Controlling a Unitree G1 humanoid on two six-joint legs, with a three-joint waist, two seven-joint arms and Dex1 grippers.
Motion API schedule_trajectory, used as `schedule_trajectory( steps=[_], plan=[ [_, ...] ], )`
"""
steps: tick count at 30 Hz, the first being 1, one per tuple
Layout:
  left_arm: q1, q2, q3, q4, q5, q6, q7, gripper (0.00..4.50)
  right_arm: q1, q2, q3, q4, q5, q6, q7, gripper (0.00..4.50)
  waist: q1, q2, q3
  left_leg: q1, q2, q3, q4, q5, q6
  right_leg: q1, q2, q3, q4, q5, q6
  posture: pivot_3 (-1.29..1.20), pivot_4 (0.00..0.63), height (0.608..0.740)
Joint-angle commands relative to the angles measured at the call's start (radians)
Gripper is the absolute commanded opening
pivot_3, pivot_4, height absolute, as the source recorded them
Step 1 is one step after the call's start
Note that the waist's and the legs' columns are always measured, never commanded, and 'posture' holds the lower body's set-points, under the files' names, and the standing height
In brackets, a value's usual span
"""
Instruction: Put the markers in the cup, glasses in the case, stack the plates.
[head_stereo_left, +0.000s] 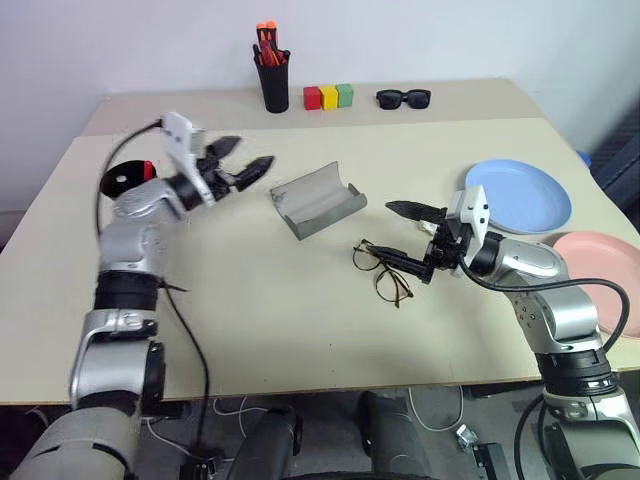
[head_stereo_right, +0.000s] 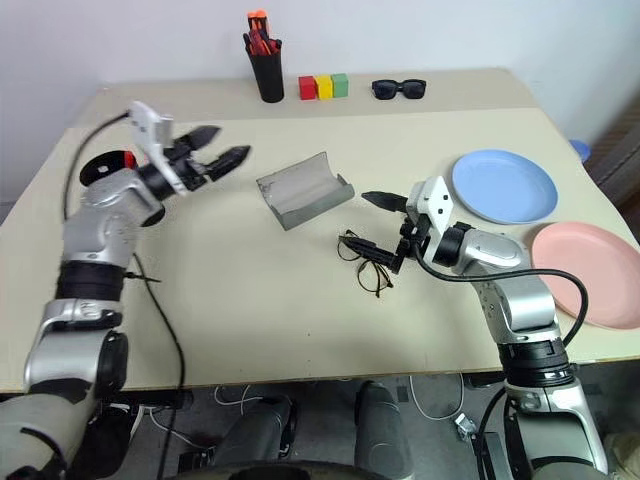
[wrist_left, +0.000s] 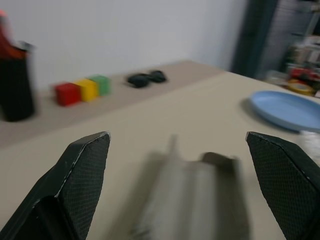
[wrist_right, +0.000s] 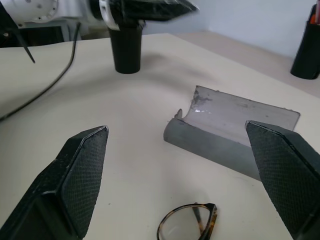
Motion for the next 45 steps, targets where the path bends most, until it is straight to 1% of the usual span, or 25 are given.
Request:
schedule_trajectory(
  steps=[1, 6, 7, 10, 11, 13, 16, 20, 24, 26, 28, 30, 34, 37, 38, 39, 41, 43, 45],
  plan=[
    [-0.040, -0.052, -0.081, 0.065, 0.061, 0.030, -0.057, 4.47, -0.010, 0.007, -0.020, -0.042, 0.002, -0.017, -0.017, 4.50, -0.002, 0.000, 0.000, 0.000, 0.000, 0.000, 0.000, 0.000, 0.000, 0.000, 0.000, 0.000, 0.000, 0.000, 0.000, 0.00, 0.150, 0.740],
    [-0.082, -0.136, -0.127, 0.164, 0.125, 0.041, -0.043, 4.47, 0.012, 0.000, -0.029, -0.065, -0.001, -0.021, -0.037, 4.50, -0.004, 0.000, 0.000, 0.000, 0.000, 0.001, 0.000, 0.000, 0.000, -0.001, 0.000, 0.000, 0.000, 0.000, 0.000, 0.00, 0.150, 0.740],
    [-0.095, -0.155, -0.128, 0.204, 0.142, 0.034, -0.019, 4.47, 0.017, -0.002, -0.033, -0.069, -0.001, -0.022, -0.041, 4.50, -0.002, 0.000, 0.000, 0.000, 0.000, 0.001, 0.000, 0.000, 0.000, -0.001, 0.000, 0.000, 0.000, 0.000, 0.000, 0.00, 0.150, 0.740],
    [-0.121, -0.191, -0.128, 0.266, 0.167, 0.031, -0.017, 4.47, 0.030, -0.003, -0.038, -0.083, -0.001, -0.022, -0.056, 4.50, 0.001, 0.000, 0.000, 0.000, 0.000, 0.001, 0.000, 0.000, 0.000, 0.000, 0.000, 0.000, -0.001, 0.000, 0.000, 0.00, 0.150, 0.740],
    [-0.127, -0.197, -0.130, 0.274, 0.174, 0.032, -0.025, 4.23, 0.034, -0.003, -0.039, -0.086, -0.001, -0.022, -0.059, 4.50, 0.001, 0.000, 0.000, 0.000, 0.000, 0.001, 0.000, 0.000, 0.000, 0.000, 0.000, 0.000, -0.001, 0.000, 0.000, 0.00, 0.150, 0.740],
    [-0.128, -0.206, -0.149, 0.271, 0.189, 0.066, -0.057, 3.61, 0.042, -0.003, -0.038, -0.091, -0.003, -0.026, -0.065, 4.50, 0.001, 0.000, 0.000, 0.000, 0.000, 0.001, 0.000, 0.000, 0.000, 0.000, 0.000, 0.000, -0.001, 0.000, 0.000, 0.00, 0.150, 0.740],
    [-0.114, -0.214, -0.169, 0.251, 0.209, 0.104, -0.080, 2.13, 0.047, -0.002, -0.039, -0.093, -0.007, -0.030, -0.073, 4.50, 0.000, 0.000, 0.000, 0.000, 0.000, 0.001, 0.000, 0.000, 0.000, 0.000, 0.000, 0.000, -0.001, 0.000, 0.000, 0.00, 0.150, 0.740],
    [-0.100, -0.205, -0.182, 0.238, 0.235, 0.130, -0.081, 0.05, 0.049, 0.002, -0.040, -0.093, -0.012, -0.033, -0.078, 4.50, -0.001, 0.000, 0.000, 0.000, 0.000, 0.001, 0.000, 0.000, 0.000, 0.000, 0.000, 0.000, -0.001, 0.000, 0.000, 0.00, 0.150, 0.740],
    [-0.104, -0.178, -0.174, 0.232, 0.247, 0.136, -0.096, 0.05, 0.047, 0.006, -0.036, -0.091, -0.017, -0.037, -0.080, 4.50, -0.002, 0.000, 0.000, 0.000, 0.000, 0.001, 0.000, 0.000, 0.000, 0.000, 0.000, 0.000, -0.001, 0.000, 0.000, 0.00, 0.150, 0.740],
    [-0.104, -0.148, -0.180, 0.218, 0.249, 0.152, -0.131, 0.05, 0.041, 0.006, -0.035, -0.085, -0.019, -0.039, -0.079, 4.50, -0.003, 0.000, 0.000, 0.000, 0.000, 0.001, 0.000, 0.000, 0.000, 0.000, 0.000, 0.000, -0.001, 0.000, 0.000, 0.00, 0.150, 0.740],
    [-0.094, -0.096, -0.199, 0.189, 0.250, 0.153, -0.217, 0.05, 0.036, 0.006, -0.034, -0.081, -0.020, -0.041, -0.079, 4.50, -0.005, 0.000, 0.000, 0.000, 0.000, 0.001, 0.000, 0.000, 0.000, 0.000, 0.000, 0.000, 0.000, 0.000, 0.000, 0.00, 0.150, 0.740],
    [-0.080, -0.028, -0.224, 0.171, 0.256, 0.109, -0.333, 0.05, 0.032, 0.007, -0.031, -0.076, -0.022, -0.044, -0.077, 4.50, -0.006, 0.000, 0.000, 0.000, 0.000, 0.001, 0.000, 0.000, 0.000, -0.001, 0.000, 0.000, 0.000, 0.000, 0.000, 0.00, 0.150, 0.740],
    [-0.064, 0.097, -0.238, 0.211, 0.266, -0.055, -0.549, 0.05, 0.026, 0.013, -0.024, -0.068, -0.028, -0.051, -0.076, 4.50, -0.004, 0.000, 0.000, 0.000, 0.000, 0.001, 0.000, 0.000, 0.000, -0.001, 0.000, 0.000, 0.000, 0.000, 0.000, 0.00, 0.150, 0.740],
    [-0.072, 0.149, -0.239, 0.280, 0.280, -0.124, -0.637, 0.05, 0.024, 0.016, -0.023, -0.065, -0.029, -0.053, -0.074, 4.50, 0.001, 0.000, 0.000, -0.001, 0.000, 0.001, 0.000, 0.000, 0.000, -0.001, 0.000, 0.000, 0.000, 0.000, 0.000, 0.00, 0.150, 0.740],
    [-0.068, 0.162, -0.239, 0.291, 0.279, -0.174, -0.686, 0.05, 0.023, 0.016, -0.023, -0.064, -0.030, -0.054, -0.073, 4.50, 0.002, 0.000, 0.000, 0.000, 0.000, 0.001, 0.000, 0.000, 0.001, -0.001, 0.000, 0.000, 0.000, 0.000, 0.000, 0.00, 0.150, 0.740],
    [-0.064, 0.171, -0.237, 0.297, 0.265, -0.217, -0.731, 0.05, 0.022, 0.015, -0.022, -0.063, -0.031, -0.053, -0.072, 4.50, 0.002, 0.000, 0.000, -0.001, 0.000, 0.000, 0.000, 0.000, 0.001, 0.000, 0.000, 0.000, 0.000, 0.000, 0.000, 0.00, 0.150, 0.740],
    [-0.078, 0.171, -0.217, 0.319, 0.254, -0.208, -0.754, 0.05, 0.020, 0.013, -0.023, -0.063, -0.031, -0.052, -0.070, 4.50, 0.003, 0.000, 0.000, -0.001, 0.000, 0.000, 0.000, 0.000, 0.001, 0.000, 0.000, 0.000, 0.000, 0.000, 0.000, 0.00, 0.150, 0.740],
    [-0.054, 0.194, -0.249, 0.278, 0.166, -0.233, -0.770, 0.05, 0.019, 0.011, -0.023, -0.064, -0.031, -0.051, -0.070, 4.50, 0.000, 0.000, 0.000, -0.001, 0.000, 0.000, 0.000, -0.001, 0.001, 0.000, 0.000, 0.000, 0.000, 0.000, 0.000, 0.00, 0.150, 0.740],
    [-0.025, 0.215, -0.283, 0.246, 0.117, -0.278, -0.777, 0.05, 0.018, 0.009, -0.023, -0.063, -0.031, -0.049, -0.068, 4.50, -0.002, 0.000, 0.000, -0.001, 0.000, 0.000, 0.000, -0.001, 0.002, -0.001, 0.000, 0.000, 0.000, 0.000, 0.000, 0.00, 0.150, 0.740]
  ],
)
